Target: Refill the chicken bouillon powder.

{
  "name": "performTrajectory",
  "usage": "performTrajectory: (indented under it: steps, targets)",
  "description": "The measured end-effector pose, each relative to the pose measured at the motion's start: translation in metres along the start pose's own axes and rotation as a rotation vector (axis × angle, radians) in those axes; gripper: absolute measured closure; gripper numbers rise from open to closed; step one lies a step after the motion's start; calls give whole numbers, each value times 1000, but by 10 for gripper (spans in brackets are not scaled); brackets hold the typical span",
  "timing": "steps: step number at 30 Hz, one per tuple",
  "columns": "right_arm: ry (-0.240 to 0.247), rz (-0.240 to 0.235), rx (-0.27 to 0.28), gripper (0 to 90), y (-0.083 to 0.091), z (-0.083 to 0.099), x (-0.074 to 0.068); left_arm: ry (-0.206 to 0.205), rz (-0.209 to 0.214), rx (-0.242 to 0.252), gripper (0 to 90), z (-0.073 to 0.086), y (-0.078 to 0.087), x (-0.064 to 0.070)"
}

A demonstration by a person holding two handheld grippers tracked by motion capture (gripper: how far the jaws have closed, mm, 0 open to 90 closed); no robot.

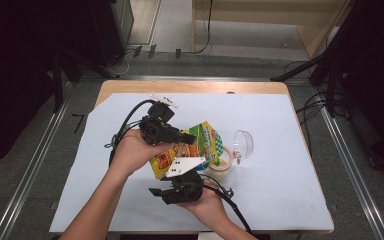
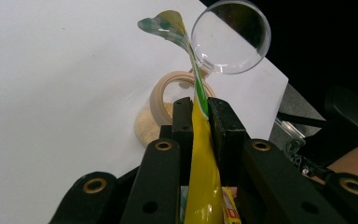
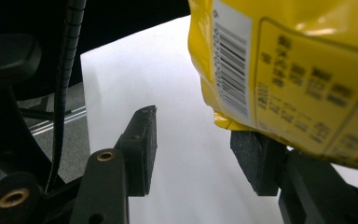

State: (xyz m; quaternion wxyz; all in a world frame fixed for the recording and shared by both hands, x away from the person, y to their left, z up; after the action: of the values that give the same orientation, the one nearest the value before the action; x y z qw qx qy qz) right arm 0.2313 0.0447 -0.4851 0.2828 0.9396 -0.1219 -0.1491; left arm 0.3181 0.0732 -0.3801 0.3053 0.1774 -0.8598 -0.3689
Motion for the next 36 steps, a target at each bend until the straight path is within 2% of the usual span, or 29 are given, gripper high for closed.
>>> performTrajectory:
  steps: [7, 12, 14, 20, 23, 29, 36]
  targets:
    - [-51, 2, -5, 512, 2, 7, 9, 21, 25, -16, 854, 6, 1, -8]
    - [-88, 17, -22, 510, 2, 11, 15, 22, 34, -32, 858, 7, 0, -11]
    - [-83, 30, -30, 509, 2, 12, 17, 23, 34, -38, 858, 8, -1, -11]
    - [-91, 30, -35, 504, 1, 14, 18, 11, 30, -47, 857, 9, -1, -12]
    - [-94, 30, -32, 507, 0, 14, 18, 18, 33, -46, 853, 9, -2, -12]
    - [-64, 46, -51, 537, -1, 17, 21, 12, 54, -73, 826, 10, -14, -11]
    - [-54, 53, -45, 539, -1, 17, 23, 0, 93, -53, 830, 7, -19, -13]
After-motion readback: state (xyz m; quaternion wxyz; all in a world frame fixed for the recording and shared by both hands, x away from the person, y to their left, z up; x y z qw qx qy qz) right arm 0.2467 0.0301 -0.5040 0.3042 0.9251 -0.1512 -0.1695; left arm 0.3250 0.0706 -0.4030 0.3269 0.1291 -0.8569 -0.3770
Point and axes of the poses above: each handheld gripper's, and its own axes: y roughly backward along the jaws, z roughly out of its underside, x roughly to its right, the point moved 6 cm from there along -y, roughly forward along the jaws, and after that the axes turned 5 degrees about -x, right-handed, at the moved point
